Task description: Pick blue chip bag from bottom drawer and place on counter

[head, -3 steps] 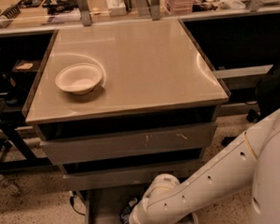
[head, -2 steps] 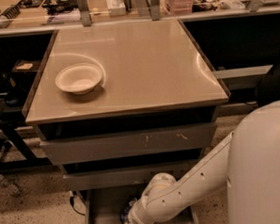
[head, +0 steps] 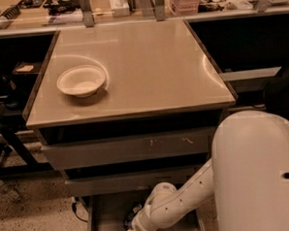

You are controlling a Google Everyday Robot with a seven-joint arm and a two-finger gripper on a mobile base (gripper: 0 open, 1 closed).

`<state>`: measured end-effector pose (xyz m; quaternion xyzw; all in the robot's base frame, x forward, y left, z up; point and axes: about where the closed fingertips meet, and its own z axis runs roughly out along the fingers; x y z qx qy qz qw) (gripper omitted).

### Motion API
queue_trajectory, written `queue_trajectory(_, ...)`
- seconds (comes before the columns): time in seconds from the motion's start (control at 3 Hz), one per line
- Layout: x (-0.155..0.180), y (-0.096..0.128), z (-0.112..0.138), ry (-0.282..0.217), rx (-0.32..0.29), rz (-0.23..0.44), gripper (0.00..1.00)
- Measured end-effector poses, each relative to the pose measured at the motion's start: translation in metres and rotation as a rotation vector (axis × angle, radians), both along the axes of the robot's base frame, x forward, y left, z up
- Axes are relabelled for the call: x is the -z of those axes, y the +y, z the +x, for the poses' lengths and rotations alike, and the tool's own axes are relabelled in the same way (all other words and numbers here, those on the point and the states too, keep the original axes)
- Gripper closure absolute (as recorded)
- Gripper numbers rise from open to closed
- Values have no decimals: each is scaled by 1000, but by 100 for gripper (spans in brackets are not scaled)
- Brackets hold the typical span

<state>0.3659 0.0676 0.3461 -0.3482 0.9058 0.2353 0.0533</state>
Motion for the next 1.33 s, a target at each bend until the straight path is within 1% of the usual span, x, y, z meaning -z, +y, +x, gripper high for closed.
queue_trajectory(0.33,1,1,-1,4,-1,0,0)
queue_trajectory(0.67,30,7,-10,47,6,11,0)
queue_trajectory(1.0,106,10,-8,111,72,8,0)
queue_trajectory(1.33,111,12,-9,115,74,10,0)
